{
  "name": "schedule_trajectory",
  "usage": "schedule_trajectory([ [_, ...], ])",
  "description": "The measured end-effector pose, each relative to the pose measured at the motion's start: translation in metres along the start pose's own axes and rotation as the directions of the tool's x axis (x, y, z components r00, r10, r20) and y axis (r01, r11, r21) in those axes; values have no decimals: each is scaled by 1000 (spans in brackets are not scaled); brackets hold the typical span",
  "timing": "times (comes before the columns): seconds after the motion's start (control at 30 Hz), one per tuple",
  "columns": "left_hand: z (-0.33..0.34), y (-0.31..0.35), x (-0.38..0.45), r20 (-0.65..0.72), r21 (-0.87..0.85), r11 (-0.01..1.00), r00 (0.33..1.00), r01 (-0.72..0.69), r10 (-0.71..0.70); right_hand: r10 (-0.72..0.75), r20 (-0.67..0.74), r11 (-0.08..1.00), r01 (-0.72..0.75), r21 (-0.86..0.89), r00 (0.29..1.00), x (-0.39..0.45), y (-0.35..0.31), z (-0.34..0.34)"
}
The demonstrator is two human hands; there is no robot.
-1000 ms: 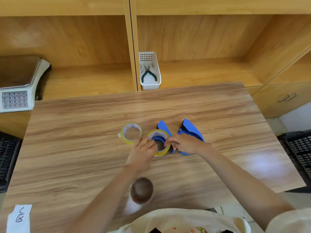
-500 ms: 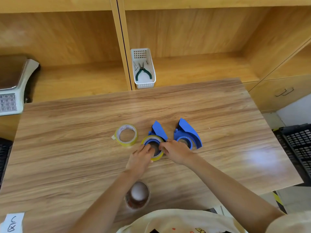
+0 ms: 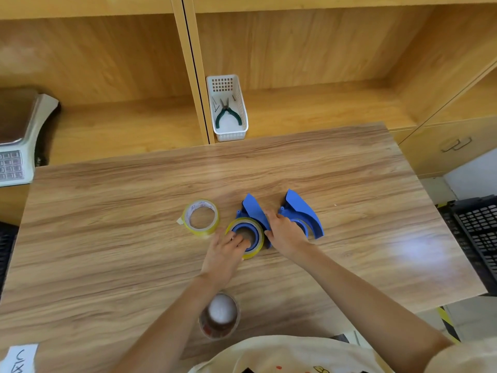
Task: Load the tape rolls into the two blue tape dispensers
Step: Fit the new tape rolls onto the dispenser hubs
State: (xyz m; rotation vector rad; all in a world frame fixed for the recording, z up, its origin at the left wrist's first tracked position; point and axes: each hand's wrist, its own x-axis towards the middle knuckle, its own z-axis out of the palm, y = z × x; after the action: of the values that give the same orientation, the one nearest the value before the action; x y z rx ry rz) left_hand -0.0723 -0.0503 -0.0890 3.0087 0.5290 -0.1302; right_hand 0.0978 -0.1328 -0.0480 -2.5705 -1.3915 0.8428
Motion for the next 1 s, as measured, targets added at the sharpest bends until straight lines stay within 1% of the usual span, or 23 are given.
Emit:
schedule_trajectory([
  [0.1, -1, 1, 2, 23, 10, 1000, 1000, 3, -3, 25, 3, 1000, -25, -12, 1000, 0, -2, 2],
  [0.23, 1, 3, 5, 55, 17, 1000, 998, 13, -14, 33, -5, 999, -32, 35, 999, -3, -8, 6],
  [0.33, 4, 5, 4, 53, -7, 1000, 998, 14, -13, 24, -8, 999, -24, 31, 1000, -3, -8, 9],
  [0.43, 8, 2, 3, 33, -19, 1000, 999, -3, 3, 32, 0, 999, -32, -9, 999, -2, -6, 6],
  [0.47, 9, -2, 3, 5, -31, 999, 1000, -24, 24, 33, -11, 999, -34, -22, 999, -1, -6, 3],
  [0.53, 11, -12, 1, -121, -85, 995, 992, -56, 45, -2, -71, 999, -1, -35, 997, 3, -9, -1],
  [0.57, 10, -18, -1, -206, -117, 992, 978, -37, 12, -32, -105, 999, 28, -41, 994, 6, -12, -3],
  [0.6, 7, -26, -4, -259, -159, 987, 964, 18, -59, -62, -124, 997, 57, -48, 990, 11, -15, -4],
  [0.63, 5, -36, -7, -263, -205, 973, 952, 102, -155, -96, -128, 995, 90, -50, 987, 16, -20, -5],
  [0.7, 3, -59, -14, -202, -250, 930, 925, 269, -322, -184, -94, 982, 179, -58, 978, 28, -34, -2],
  [0.77, 6, -84, -21, -127, -204, 914, 916, 350, -380, -300, -25, 949, 295, -112, 954, 39, -51, 6],
  [0.83, 7, -101, -24, -51, -135, 932, 937, 336, -345, -378, 51, 907, 381, -177, 924, 48, -67, 18],
  [0.9, 5, -106, -24, -7, -103, 945, 950, 311, -313, -387, 126, 879, 407, -250, 913, 54, -78, 31],
  [1.0, 4, -103, -23, -59, -61, 954, 953, 295, -298, -356, 178, 868, 396, -301, 917, 55, -86, 45],
])
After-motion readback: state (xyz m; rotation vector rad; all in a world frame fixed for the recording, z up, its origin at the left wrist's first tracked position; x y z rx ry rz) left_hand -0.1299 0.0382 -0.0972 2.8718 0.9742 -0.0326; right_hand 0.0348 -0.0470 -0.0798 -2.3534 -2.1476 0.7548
